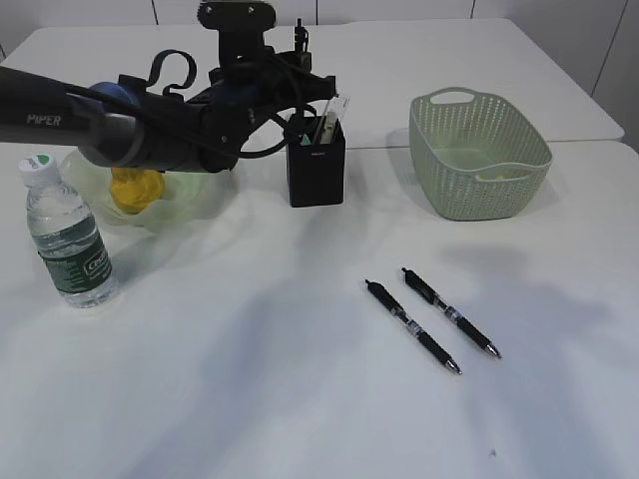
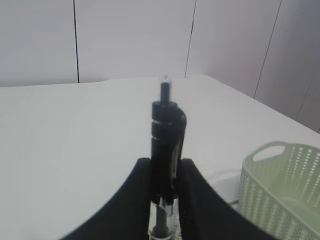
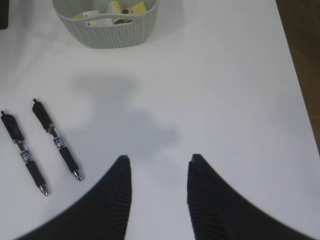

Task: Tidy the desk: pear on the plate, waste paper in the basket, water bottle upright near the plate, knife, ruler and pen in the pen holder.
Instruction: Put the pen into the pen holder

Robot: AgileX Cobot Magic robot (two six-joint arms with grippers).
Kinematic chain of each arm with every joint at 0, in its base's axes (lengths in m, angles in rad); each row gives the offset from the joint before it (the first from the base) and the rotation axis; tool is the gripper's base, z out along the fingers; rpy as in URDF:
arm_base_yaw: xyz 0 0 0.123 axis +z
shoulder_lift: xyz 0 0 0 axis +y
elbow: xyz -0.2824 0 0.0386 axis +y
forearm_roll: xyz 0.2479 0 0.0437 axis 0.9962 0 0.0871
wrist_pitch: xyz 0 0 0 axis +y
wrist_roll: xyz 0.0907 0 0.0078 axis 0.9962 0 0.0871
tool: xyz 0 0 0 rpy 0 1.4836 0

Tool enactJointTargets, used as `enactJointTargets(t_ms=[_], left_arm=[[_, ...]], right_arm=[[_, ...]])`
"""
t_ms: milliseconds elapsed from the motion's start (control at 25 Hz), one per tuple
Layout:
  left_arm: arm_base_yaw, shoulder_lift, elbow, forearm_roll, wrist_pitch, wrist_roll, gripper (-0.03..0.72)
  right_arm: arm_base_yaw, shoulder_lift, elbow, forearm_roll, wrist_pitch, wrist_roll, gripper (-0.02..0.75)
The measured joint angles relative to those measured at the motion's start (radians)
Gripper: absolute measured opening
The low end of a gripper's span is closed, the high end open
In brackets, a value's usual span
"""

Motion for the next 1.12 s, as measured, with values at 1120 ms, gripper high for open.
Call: enactJointTargets(t_ms=[1120], left_arm=[[0.000,0.029,0.000,0.034,0.024,-0.011,0.158]], right_arm=[[0.000,0.000,0.000,0.003,-0.002,0.000,0.314]])
